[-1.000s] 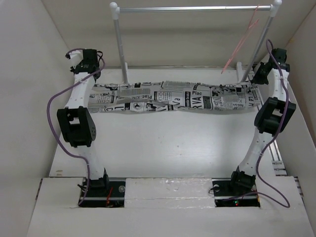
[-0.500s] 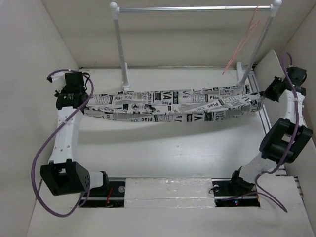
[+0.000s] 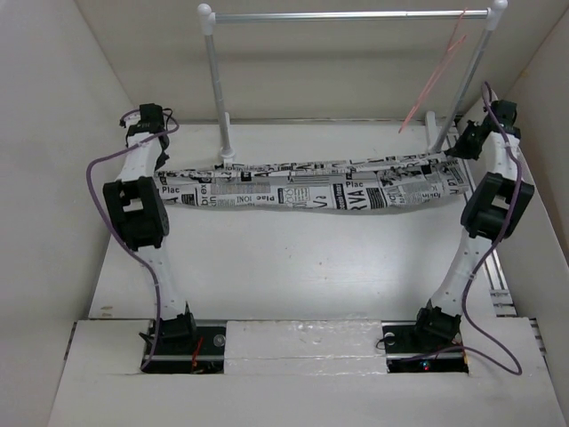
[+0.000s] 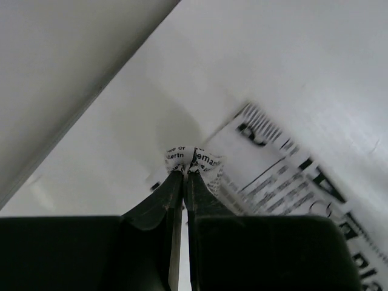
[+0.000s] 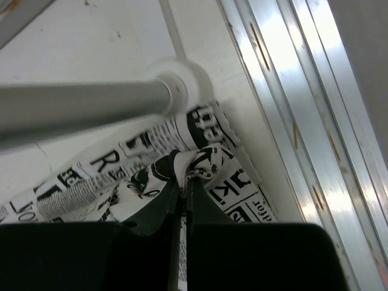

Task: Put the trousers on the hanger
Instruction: Fold the trousers at the center of the board.

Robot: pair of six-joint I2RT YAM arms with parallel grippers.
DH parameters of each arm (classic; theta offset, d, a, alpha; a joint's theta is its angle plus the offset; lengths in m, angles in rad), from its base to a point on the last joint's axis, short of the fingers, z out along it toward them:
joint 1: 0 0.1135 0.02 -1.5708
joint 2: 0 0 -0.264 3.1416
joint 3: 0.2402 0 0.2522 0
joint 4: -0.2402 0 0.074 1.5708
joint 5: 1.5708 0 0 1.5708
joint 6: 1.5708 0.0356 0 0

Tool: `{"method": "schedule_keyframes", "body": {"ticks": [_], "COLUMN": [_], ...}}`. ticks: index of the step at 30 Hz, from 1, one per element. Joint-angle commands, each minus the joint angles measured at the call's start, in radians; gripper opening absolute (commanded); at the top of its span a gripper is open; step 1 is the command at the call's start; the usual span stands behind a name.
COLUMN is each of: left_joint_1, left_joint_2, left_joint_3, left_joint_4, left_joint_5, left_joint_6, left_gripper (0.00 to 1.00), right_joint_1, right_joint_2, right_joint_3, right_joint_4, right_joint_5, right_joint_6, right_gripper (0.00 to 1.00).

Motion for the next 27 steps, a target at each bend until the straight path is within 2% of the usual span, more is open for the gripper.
{"method": "schedule_keyframes", "body": {"ticks": [1,2,3,4,5,6,7,8,9,10,12,14,15,16,17,18,19,20,21,24,25,27], "left_joint_1": [0.012,0.012,0.003,0.003,0.003,0.003,0.003,0.003,0.003,0.003,0.020,0.020,0.020,0.020,0.020,0.034,0.043,0.043,0.081,0.161,0.208,0.219], "left_joint_2": [0.118,0.145,0.174,0.223,0.231,0.226,0.182,0.068,0.027,0.027,-0.076,-0.194,-0.232,-0.313,-0.353,-0.384,-0.440,-0.458,-0.473,-0.447,-0.412,-0.378], "left_joint_3": [0.242,0.269,0.297,0.376,0.395,0.391,0.348,0.225,0.184,0.150,0.073,-0.127,-0.202,-0.367,-0.454,-0.528,-0.656,-0.703,-0.732,-0.780,-0.783,-0.765], "left_joint_4": [-0.040,-0.032,-0.038,-0.070,-0.089,-0.069,-0.052,0.050,0.099,0.100,0.117,0.155,0.198,0.247,0.247,0.305,0.330,0.351,0.394,0.484,0.511,0.564], "left_joint_5": [-0.037,-0.029,-0.022,-0.031,-0.023,0.003,0.009,0.035,0.061,0.061,0.093,0.156,0.185,0.265,0.265,0.288,0.326,0.339,0.351,0.463,0.580,0.613], "left_joint_6": [0.024,0.022,0.010,-0.025,-0.041,-0.035,-0.036,-0.026,-0.029,-0.029,-0.070,-0.105,-0.119,-0.160,-0.161,-0.205,-0.223,-0.237,-0.249,-0.269,-0.289,-0.309], "left_gripper": [0.00,0.03,0.11,0.20,0.47,0.59,0.65,0.78,0.83,0.83,0.83,0.82,0.80,0.80,0.80,0.78,0.78,0.77,0.77,0.76,0.76,0.75], "right_joint_1": [0.014,0.025,0.025,0.034,0.034,0.048,0.048,0.057,0.057,0.057,0.057,0.057,0.057,0.068,0.068,0.068,0.068,0.068,0.068,0.091,0.091,0.117], "right_joint_2": [0.060,0.086,0.118,0.121,0.112,0.065,0.027,-0.086,-0.119,-0.119,-0.194,-0.284,-0.326,-0.404,-0.405,-0.475,-0.503,-0.529,-0.571,-0.612,-0.622,-0.627], "right_joint_3": [0.227,0.298,0.315,0.315,0.267,0.224,0.169,-0.004,-0.074,-0.074,-0.125,-0.226,-0.273,-0.388,-0.445,-0.497,-0.552,-0.644,-0.688,-0.804,-0.815,-0.835], "right_joint_4": [0.004,-0.010,-0.027,-0.036,-0.019,-0.007,0.045,0.143,0.156,0.156,0.160,0.163,0.176,0.227,0.258,0.281,0.298,0.326,0.340,0.390,0.389,0.374], "right_joint_5": [0.066,0.055,0.038,0.026,0.012,0.018,0.024,0.032,0.017,0.017,-0.009,-0.006,0.006,0.017,0.017,0.006,-0.024,-0.037,-0.054,-0.086,-0.089,-0.095], "right_joint_6": [0.004,0.012,0.023,0.020,0.012,-0.005,-0.011,-0.014,-0.025,-0.025,-0.046,-0.066,-0.068,-0.060,-0.060,-0.053,-0.043,-0.036,-0.036,-0.054,-0.071,-0.075], "right_gripper": [0.00,0.09,0.21,0.46,0.53,0.58,0.60,0.62,0.66,0.66,0.67,0.69,0.69,0.69,0.69,0.67,0.55,0.12,0.00,0.00,0.00,0.08]}}
